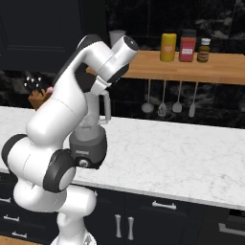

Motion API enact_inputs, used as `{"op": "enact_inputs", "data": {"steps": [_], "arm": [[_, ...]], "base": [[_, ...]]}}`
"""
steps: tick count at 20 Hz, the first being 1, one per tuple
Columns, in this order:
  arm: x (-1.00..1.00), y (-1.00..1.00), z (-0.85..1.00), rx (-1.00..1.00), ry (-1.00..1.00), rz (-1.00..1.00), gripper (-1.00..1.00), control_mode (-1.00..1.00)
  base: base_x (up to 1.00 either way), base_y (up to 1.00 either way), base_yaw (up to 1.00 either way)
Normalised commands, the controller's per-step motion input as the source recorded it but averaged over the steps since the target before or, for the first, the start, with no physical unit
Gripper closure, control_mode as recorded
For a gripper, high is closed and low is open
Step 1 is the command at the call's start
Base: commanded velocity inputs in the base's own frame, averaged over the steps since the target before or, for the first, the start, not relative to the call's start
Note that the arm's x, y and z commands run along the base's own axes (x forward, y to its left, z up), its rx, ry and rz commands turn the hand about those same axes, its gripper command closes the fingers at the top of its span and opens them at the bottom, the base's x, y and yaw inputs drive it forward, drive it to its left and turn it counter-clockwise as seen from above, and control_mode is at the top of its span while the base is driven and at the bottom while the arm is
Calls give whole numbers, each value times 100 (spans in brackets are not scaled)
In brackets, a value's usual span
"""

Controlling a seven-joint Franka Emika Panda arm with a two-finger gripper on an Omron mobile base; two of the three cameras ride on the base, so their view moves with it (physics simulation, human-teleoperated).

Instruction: Close the lid blender by securely placing the lid on top.

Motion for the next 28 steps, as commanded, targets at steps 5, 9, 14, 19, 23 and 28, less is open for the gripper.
{"op": "enact_inputs", "data": {"steps": [5, 9, 14, 19, 23, 28], "arm": [[-34, 0, 0, -2, 2, 5, 100, -100], [-18, 0, 0, 0, 7, 0, 100, -100], [-4, 3, -8, 0, 9, 0, 100, -100], [-1, 12, -19, -1, 1, 0, 100, -100], [-12, 18, -18, -1, 0, 0, -100, -100], [-8, 6, -3, 0, -1, 0, -100, -100]], "base": [[0, 0, 0], [0, 0, 0], [0, 0, 0], [0, 0, 0], [0, 0, 0], [0, 0, 0]]}}
